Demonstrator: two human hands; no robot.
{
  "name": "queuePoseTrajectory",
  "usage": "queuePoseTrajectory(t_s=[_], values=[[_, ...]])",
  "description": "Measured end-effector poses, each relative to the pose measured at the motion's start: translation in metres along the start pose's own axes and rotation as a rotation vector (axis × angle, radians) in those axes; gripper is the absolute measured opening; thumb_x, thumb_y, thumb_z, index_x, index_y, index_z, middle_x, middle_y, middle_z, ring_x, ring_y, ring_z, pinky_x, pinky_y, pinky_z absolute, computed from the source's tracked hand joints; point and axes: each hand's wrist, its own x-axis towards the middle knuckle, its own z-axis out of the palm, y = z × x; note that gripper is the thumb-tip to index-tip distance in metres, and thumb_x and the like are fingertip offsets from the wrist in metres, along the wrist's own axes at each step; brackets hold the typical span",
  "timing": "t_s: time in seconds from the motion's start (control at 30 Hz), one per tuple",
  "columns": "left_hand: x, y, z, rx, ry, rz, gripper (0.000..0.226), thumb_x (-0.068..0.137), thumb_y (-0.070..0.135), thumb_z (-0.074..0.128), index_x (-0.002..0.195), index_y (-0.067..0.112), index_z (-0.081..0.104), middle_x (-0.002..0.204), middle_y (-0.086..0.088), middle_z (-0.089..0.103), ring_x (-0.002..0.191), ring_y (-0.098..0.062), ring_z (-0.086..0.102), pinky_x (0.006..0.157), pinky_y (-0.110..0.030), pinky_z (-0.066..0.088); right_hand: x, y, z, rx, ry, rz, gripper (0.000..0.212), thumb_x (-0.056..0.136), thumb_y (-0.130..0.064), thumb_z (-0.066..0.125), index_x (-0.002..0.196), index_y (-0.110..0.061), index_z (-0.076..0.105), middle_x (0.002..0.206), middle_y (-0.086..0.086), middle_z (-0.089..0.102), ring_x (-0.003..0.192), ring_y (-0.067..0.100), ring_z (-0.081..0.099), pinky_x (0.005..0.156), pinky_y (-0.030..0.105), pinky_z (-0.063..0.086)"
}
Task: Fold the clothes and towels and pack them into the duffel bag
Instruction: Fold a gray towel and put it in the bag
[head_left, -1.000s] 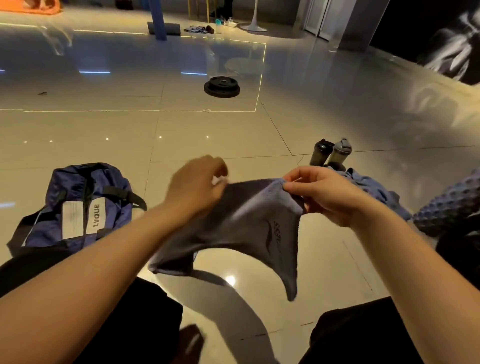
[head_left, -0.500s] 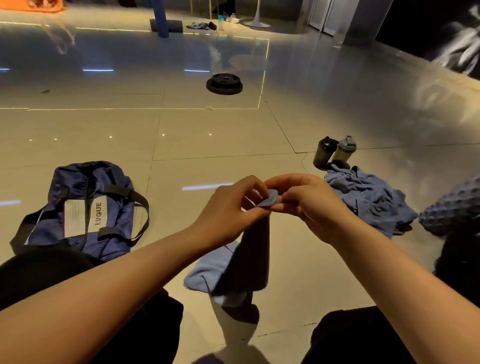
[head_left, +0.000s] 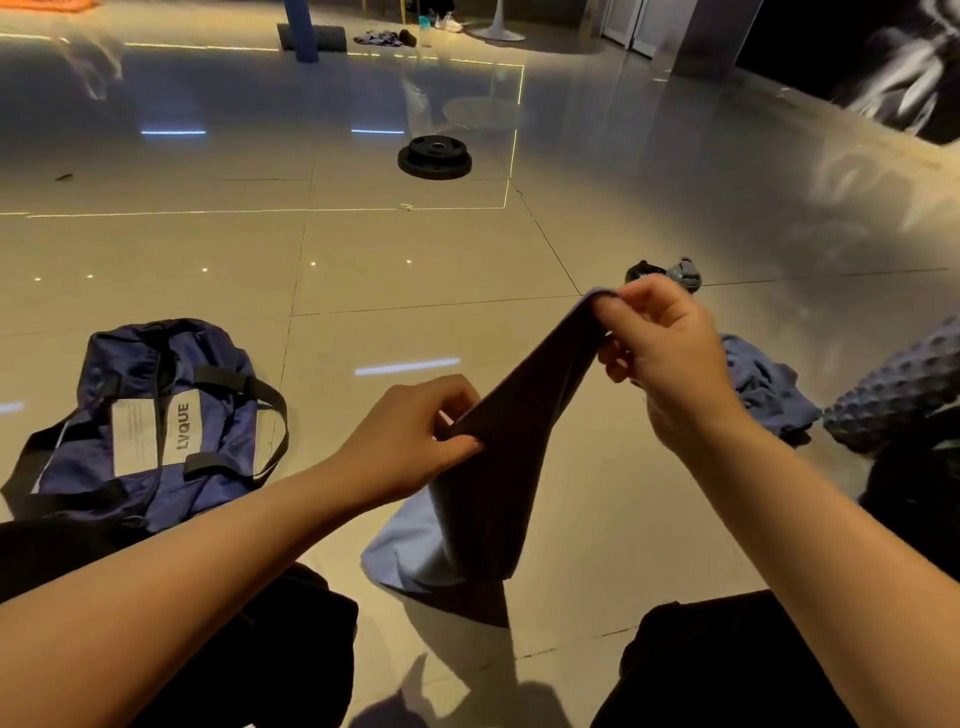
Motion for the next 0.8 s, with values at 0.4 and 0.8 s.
queuePoseTrajectory(t_s=[0.4, 0.8], values=[[-0.006, -0.04, -0.041, 0.131, 0.161, -0.188, 0.009, 0.08, 0.024, 0.076, 0.076, 0.023, 0.068, 0.068, 0.008, 0.068, 0.07, -0.006, 0.062, 0.061, -0.024, 0.046, 0.033, 0.018, -0.056, 0.038, 0.365, 0.112, 0.01, 0.093, -0.011, 0.061, 0.086, -0.019, 0.058, 0.08, 0.003, 0.061, 0.043, 0.005, 0.053, 0.044, 0.017, 0.044], [-0.037, -0.008, -0.085, -0.264, 0.302, -0.125, 0.028, 0.088, -0.015, 0.05, 0.081, 0.01, 0.059, 0.084, -0.009, 0.068, 0.08, -0.018, 0.067, 0.07, -0.017, 0.055, -0.01, 0.0, -0.064, -0.17, 0.24, -0.022, 0.004, 0.096, -0.011, 0.054, 0.101, -0.01, 0.054, 0.087, 0.005, 0.061, 0.052, 0.008, 0.059, 0.048, 0.018, 0.052]])
